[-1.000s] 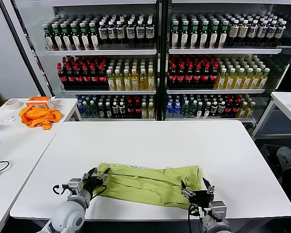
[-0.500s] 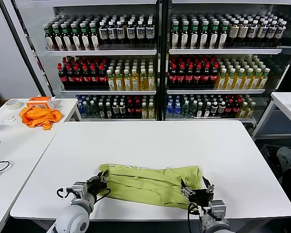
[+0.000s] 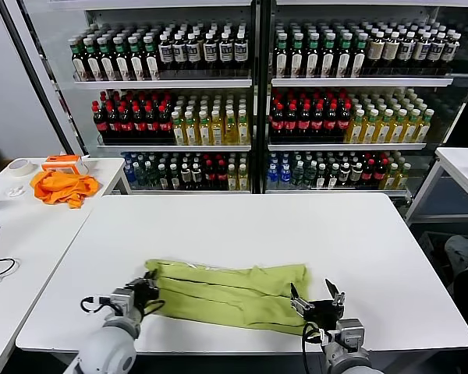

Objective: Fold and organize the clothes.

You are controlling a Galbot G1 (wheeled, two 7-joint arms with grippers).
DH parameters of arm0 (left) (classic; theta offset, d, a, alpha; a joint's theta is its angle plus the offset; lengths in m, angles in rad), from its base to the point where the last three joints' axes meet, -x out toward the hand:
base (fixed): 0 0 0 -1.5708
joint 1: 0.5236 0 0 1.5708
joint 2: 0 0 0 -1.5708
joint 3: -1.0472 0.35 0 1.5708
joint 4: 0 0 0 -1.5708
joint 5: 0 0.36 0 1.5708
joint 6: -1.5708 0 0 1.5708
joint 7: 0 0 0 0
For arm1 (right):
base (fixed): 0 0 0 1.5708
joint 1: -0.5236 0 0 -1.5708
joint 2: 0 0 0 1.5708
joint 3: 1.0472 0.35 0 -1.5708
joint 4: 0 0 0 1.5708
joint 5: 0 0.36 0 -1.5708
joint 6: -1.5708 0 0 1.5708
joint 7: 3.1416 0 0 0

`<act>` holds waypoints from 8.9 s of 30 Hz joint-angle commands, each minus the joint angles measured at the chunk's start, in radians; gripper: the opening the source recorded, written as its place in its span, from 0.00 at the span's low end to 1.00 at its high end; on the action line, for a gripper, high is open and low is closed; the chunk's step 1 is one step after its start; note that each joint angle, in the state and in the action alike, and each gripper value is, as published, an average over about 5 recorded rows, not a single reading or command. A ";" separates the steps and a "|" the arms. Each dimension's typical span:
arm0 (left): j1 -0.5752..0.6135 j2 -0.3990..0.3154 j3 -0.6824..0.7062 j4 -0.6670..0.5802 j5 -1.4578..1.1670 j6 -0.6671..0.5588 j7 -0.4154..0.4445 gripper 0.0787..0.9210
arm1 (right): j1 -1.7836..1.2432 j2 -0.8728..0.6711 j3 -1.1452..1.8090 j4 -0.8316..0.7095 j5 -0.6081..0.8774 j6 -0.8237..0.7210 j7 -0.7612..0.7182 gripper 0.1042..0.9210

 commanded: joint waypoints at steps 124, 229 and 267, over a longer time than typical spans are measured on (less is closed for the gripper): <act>0.040 -0.088 0.004 0.025 -0.140 -0.043 0.045 0.88 | 0.040 -0.007 0.010 0.006 -0.026 -0.008 -0.006 0.88; 0.032 -0.072 -0.273 -0.071 -0.047 -0.112 0.276 0.88 | 0.542 0.168 -0.416 -0.456 0.345 -0.098 -0.041 0.88; 0.017 -0.121 -0.243 -0.046 -0.143 -0.108 0.245 0.88 | 0.463 0.078 -0.257 -0.257 0.172 -0.079 0.011 0.02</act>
